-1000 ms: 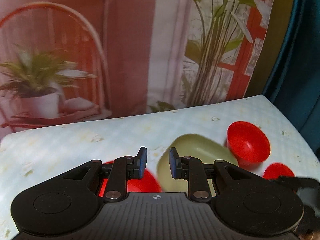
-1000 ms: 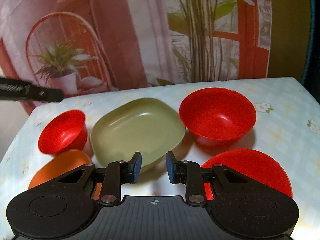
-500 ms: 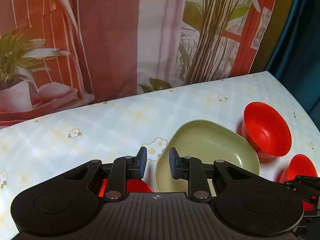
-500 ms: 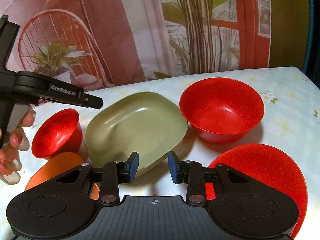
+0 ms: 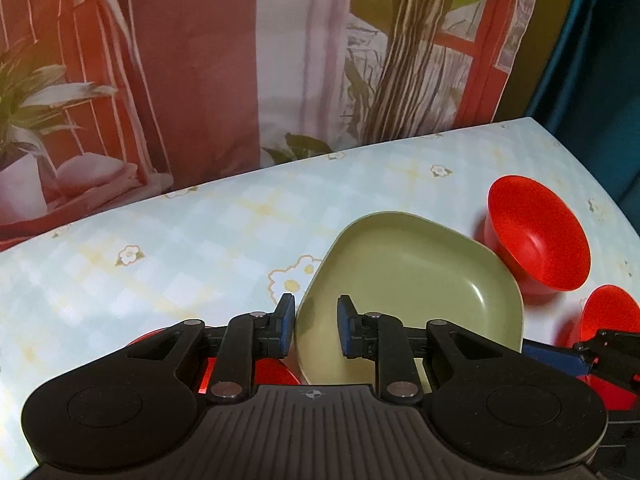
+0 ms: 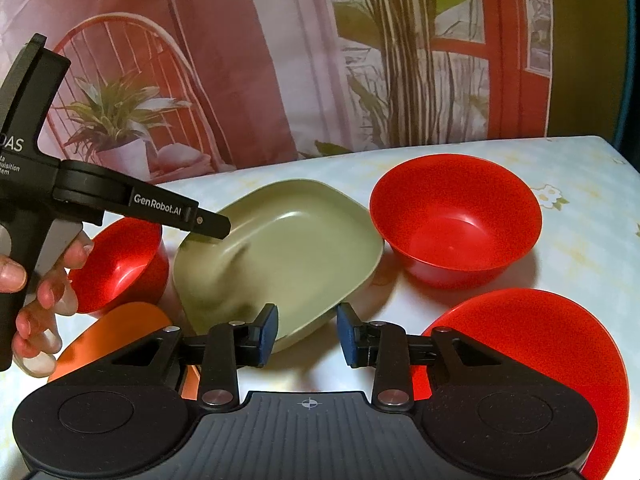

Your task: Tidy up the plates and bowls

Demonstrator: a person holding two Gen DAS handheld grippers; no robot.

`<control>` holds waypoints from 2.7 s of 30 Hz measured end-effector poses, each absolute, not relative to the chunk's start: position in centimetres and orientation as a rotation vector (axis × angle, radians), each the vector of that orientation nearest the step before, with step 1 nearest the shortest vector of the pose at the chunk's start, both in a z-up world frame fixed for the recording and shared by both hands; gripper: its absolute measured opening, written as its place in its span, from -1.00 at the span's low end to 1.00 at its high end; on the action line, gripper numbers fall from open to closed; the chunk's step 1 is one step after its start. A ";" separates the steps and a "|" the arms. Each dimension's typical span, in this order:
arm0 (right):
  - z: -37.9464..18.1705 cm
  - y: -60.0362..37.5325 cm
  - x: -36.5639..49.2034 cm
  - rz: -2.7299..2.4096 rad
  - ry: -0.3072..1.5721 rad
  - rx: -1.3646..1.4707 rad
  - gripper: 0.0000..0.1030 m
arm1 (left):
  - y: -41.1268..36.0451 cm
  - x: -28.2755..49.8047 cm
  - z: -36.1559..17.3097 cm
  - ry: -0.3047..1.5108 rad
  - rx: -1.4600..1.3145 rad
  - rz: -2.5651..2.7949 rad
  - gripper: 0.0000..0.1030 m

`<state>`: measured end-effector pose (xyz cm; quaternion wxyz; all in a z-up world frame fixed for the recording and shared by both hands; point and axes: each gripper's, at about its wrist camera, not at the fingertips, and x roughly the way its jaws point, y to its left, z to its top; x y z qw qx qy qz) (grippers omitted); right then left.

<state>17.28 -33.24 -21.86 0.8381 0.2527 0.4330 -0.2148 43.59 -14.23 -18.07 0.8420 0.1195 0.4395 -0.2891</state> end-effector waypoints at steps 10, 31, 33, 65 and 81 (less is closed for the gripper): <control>-21.4 -33.2 17.0 -0.461 0.895 0.535 -0.40 | -14.3 42.2 -17.0 0.890 0.284 -0.607 -0.56; -19.1 -32.2 15.4 -0.410 0.821 0.587 -0.39 | -12.6 38.9 -13.4 0.849 0.314 -0.562 -0.56; -18.7 -31.9 15.3 -0.402 0.816 0.582 -0.39 | -12.3 38.4 -13.1 0.846 0.312 -0.558 -0.56; -15.5 -24.0 12.1 -0.279 0.906 0.529 -0.39 | -4.6 30.6 -13.1 0.872 0.235 -0.529 -0.55; -15.5 -22.1 12.1 -0.228 0.949 0.519 -0.39 | -3.0 30.1 -14.1 0.906 0.217 -0.528 -0.54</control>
